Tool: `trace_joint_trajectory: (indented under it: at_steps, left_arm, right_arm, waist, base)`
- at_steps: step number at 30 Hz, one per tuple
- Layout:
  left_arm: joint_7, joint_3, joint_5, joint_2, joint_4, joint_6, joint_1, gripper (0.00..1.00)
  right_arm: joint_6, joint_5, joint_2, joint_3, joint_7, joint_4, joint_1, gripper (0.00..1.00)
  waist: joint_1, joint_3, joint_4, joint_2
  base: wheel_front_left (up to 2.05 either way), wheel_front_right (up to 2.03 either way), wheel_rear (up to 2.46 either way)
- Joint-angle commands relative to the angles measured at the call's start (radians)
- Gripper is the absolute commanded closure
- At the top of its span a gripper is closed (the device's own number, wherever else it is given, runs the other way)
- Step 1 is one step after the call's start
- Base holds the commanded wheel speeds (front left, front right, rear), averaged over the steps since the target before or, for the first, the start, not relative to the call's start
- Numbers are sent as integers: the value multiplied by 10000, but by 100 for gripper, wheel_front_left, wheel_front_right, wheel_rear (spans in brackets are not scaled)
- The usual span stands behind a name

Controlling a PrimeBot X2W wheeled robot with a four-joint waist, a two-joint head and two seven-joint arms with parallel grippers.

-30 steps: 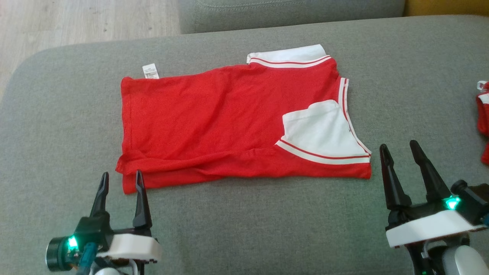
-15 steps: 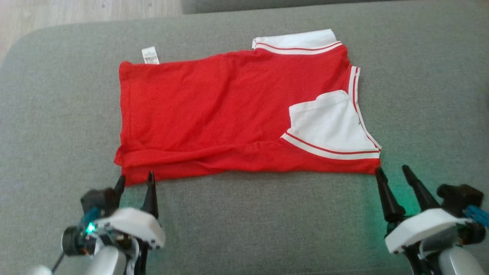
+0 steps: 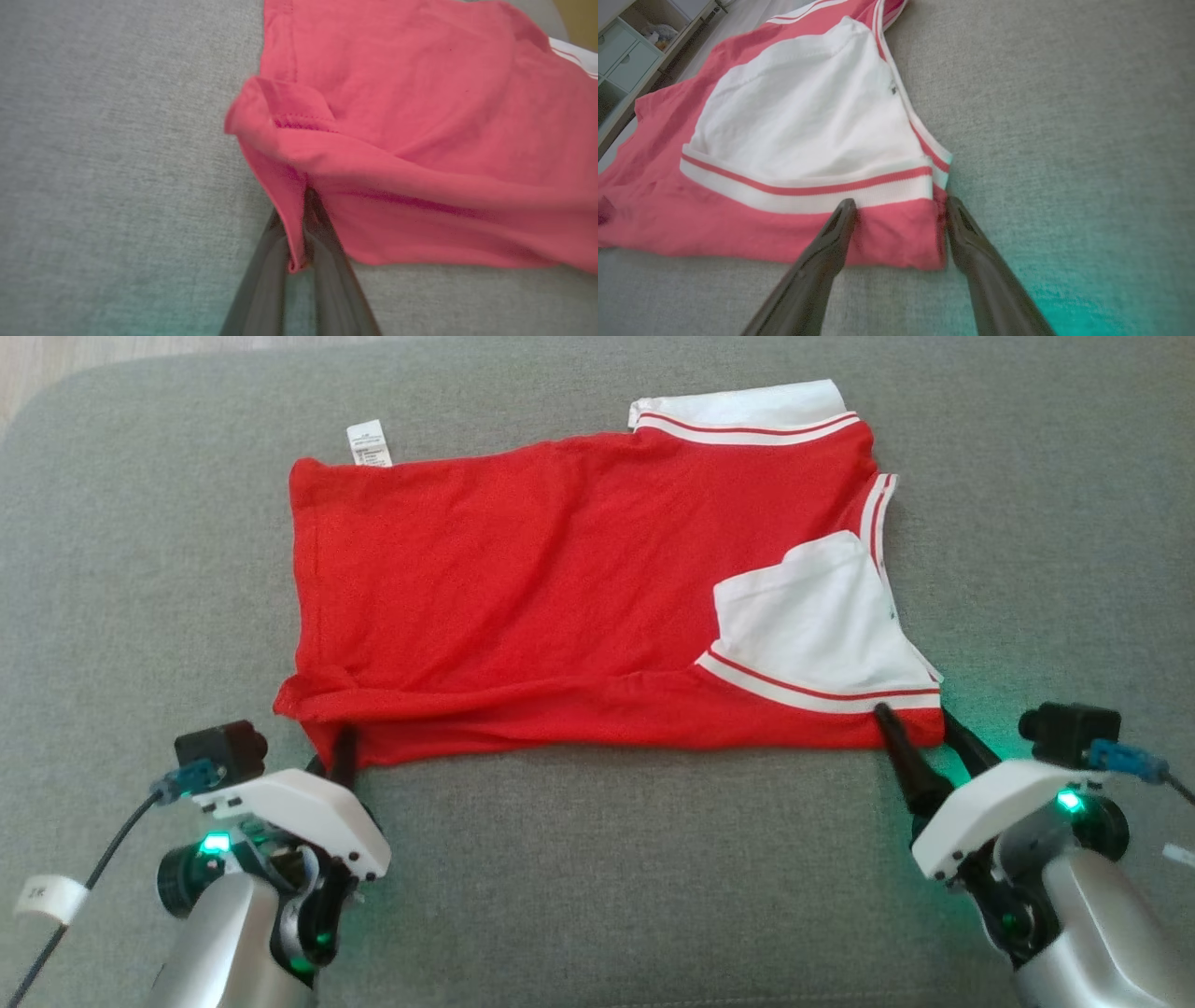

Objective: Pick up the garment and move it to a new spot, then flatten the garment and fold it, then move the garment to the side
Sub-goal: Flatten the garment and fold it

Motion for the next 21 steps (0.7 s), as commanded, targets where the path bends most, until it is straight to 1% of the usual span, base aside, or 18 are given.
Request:
trace_joint_trajectory:
  at_steps: [1,3,5,9,12,16,19,21]
  left_arm:
    - [381,168,-172,-27,17,-106,164,100]
    - [270,169,-134,43,-347,-124,216,100]
    - [-78,248,46,205,-1196,13,381,100]
    - [-297,394,237,422,-2795,304,768,100]
    - [-93,458,370,626,-4008,595,1198,100]
    - [511,535,299,882,-5288,899,1978,100]
    - [1036,646,106,1062,-5857,1111,2704,100]
    - [1279,726,-68,1077,-6057,1264,3205,100]
  right_arm:
    - [-7,157,-75,329,174,49,-168,100]
    - [-7,404,-114,394,299,48,-210,100]
    - [-7,629,-257,295,168,-385,-168,100]
    - [-7,729,-471,-218,147,-1569,241,100]
    - [-7,667,-484,-803,474,-2678,904,100]
    - [-7,378,-107,-1506,1277,-4145,2140,100]
    - [-7,119,418,-1829,1981,-5034,3064,100]
    - [-7,-8,761,-1940,2394,-5414,3625,100]
  waist:
    - [1,-7,47,-1]
    - [1,-28,72,-1]
    - [1,-82,112,-1]
    - [1,-200,181,-1]
    - [1,-399,231,-1]
    - [1,-832,199,-1]
    - [1,-1081,65,-1]
    - [1,-1186,-30,-1]
  base:
    - [0,0,0]
    - [0,0,0]
    - [0,0,0]
    - [0,0,0]
    - [0,0,0]
    - [0,0,0]
    - [0,0,0]
    - [0,0,0]
